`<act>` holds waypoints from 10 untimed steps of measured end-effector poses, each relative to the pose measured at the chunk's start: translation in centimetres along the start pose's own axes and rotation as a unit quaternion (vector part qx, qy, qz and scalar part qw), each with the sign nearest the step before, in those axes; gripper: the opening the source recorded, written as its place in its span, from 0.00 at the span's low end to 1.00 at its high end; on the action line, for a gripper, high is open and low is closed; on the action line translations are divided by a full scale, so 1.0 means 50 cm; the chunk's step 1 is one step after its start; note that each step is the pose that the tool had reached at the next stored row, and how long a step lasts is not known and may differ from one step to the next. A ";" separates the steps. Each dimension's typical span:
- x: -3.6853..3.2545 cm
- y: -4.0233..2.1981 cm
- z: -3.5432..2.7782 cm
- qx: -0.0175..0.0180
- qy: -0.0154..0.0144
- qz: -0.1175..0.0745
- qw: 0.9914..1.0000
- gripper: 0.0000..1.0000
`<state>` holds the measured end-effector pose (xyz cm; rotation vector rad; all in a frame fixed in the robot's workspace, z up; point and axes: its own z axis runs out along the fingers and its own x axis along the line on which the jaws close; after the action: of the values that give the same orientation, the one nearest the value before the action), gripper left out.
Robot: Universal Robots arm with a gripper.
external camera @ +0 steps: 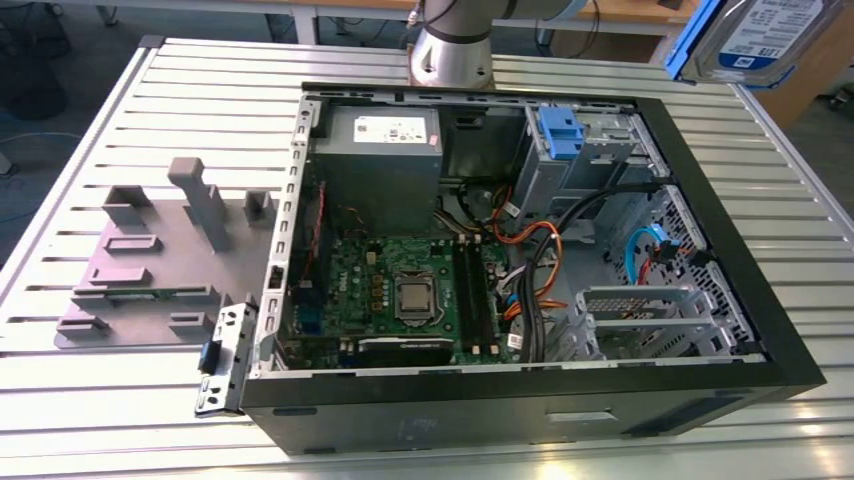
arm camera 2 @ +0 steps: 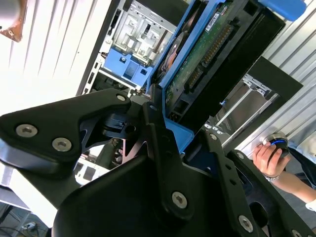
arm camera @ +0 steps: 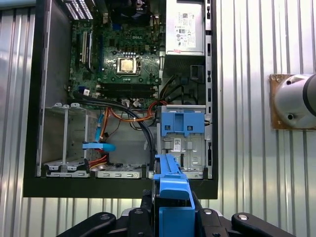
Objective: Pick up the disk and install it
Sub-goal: 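Pick up the disk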
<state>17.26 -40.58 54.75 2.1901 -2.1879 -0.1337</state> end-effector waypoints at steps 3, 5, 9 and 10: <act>0.002 0.000 0.000 0.000 0.000 0.000 1.000 0.37; 0.003 0.000 0.000 0.000 0.000 0.000 1.000 0.37; 0.005 0.000 0.000 0.000 0.000 0.000 1.000 0.37; 0.005 0.000 0.001 0.000 0.000 0.000 1.000 0.37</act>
<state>17.26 -40.83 54.72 2.1902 -2.1879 -0.1338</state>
